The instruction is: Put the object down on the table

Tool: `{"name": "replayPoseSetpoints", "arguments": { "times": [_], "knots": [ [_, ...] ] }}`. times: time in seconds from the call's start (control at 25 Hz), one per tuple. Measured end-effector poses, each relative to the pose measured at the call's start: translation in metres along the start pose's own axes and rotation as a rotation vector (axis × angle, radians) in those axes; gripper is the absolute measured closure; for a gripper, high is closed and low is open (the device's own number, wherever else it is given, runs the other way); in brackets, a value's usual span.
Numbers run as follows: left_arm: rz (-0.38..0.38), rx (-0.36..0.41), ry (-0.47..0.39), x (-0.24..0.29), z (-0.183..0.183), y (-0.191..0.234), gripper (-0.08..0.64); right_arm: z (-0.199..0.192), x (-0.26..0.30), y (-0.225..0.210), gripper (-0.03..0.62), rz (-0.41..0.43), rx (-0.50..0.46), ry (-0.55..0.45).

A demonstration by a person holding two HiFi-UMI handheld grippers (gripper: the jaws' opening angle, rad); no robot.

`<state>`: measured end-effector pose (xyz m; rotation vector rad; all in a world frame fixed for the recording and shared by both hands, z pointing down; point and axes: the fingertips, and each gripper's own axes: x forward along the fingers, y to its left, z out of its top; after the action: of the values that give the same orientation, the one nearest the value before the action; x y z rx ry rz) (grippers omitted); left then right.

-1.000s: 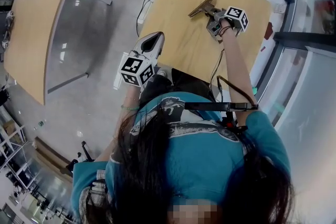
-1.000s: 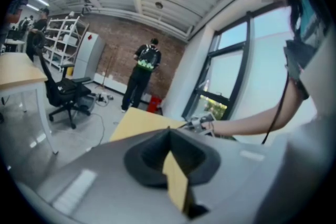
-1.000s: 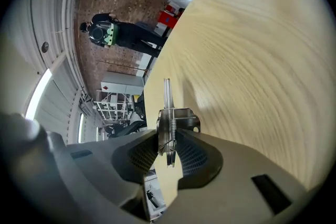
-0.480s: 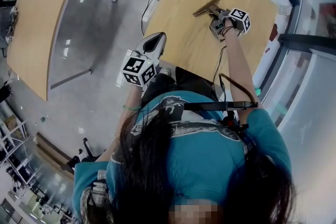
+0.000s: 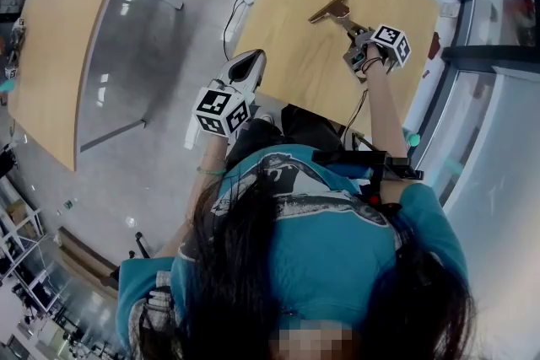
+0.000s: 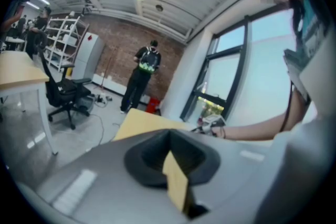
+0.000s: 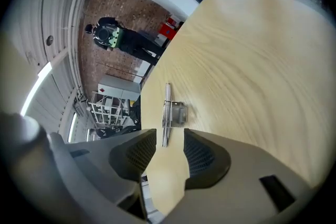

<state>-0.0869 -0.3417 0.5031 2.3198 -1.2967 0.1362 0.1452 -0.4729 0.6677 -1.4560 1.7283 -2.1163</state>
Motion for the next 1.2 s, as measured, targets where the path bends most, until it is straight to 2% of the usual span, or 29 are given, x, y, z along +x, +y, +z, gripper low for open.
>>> {"name": "replayPoseSetpoints", "arguments": {
  "times": [0.24,0.52,0.68,0.84,1.0,1.2],
  "knots": [
    [-0.056,0.017,0.001,-0.013,-0.001,-0.003,0.556,-0.048,-0.054,0.024,0.446,0.112,-0.043,-0.037],
    [-0.168,0.062,0.009,-0.029,-0.001,-0.018,0.556,-0.113,-0.108,0.062,0.456,0.250,-0.065,-0.112],
    [-0.227,0.069,0.027,-0.044,-0.008,-0.021,0.555,-0.155,-0.128,0.073,0.502,0.270,-0.051,-0.167],
    [-0.288,0.064,0.055,-0.055,-0.024,-0.030,0.555,-0.193,-0.145,0.065,0.532,0.273,-0.014,-0.194],
    [-0.328,0.053,0.082,-0.065,-0.041,-0.037,0.555,-0.222,-0.153,0.055,0.541,0.241,-0.027,-0.189],
    [-0.353,0.049,0.087,-0.072,-0.048,-0.052,0.556,-0.241,-0.161,0.054,0.545,0.239,-0.046,-0.169]
  ]
}}
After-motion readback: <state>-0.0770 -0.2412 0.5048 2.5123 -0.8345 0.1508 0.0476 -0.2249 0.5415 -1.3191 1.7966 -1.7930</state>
